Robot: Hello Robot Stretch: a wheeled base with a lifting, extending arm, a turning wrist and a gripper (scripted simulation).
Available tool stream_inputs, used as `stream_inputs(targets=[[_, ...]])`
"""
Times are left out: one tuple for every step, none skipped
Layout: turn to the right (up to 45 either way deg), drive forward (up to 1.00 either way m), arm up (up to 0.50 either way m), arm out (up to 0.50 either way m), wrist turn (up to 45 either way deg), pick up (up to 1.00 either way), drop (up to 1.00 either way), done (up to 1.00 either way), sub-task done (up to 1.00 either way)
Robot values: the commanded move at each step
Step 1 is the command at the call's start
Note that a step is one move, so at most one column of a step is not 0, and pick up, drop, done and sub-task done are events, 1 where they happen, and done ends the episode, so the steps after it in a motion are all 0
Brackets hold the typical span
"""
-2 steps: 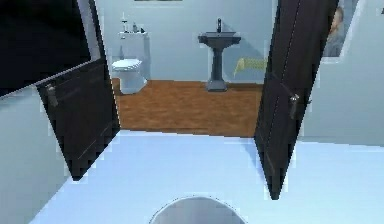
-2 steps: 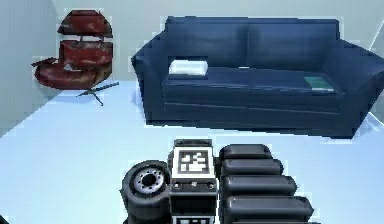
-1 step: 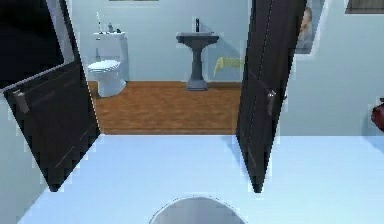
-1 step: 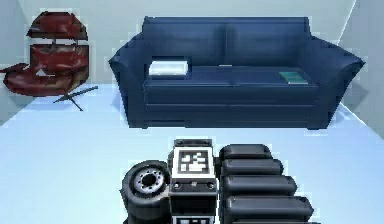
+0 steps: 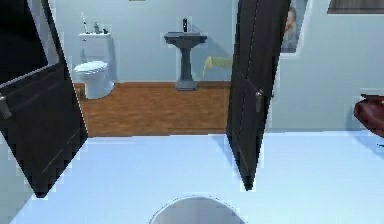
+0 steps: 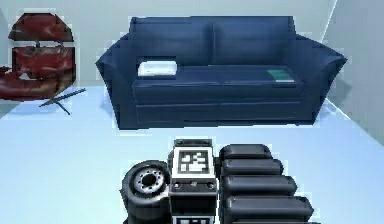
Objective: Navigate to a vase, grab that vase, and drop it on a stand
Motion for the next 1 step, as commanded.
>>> stream_inputs(targets=[[0.0, 0.20, 0.00, 0.00, 0.0, 0.00, 0.00, 0.00, 0.00]])
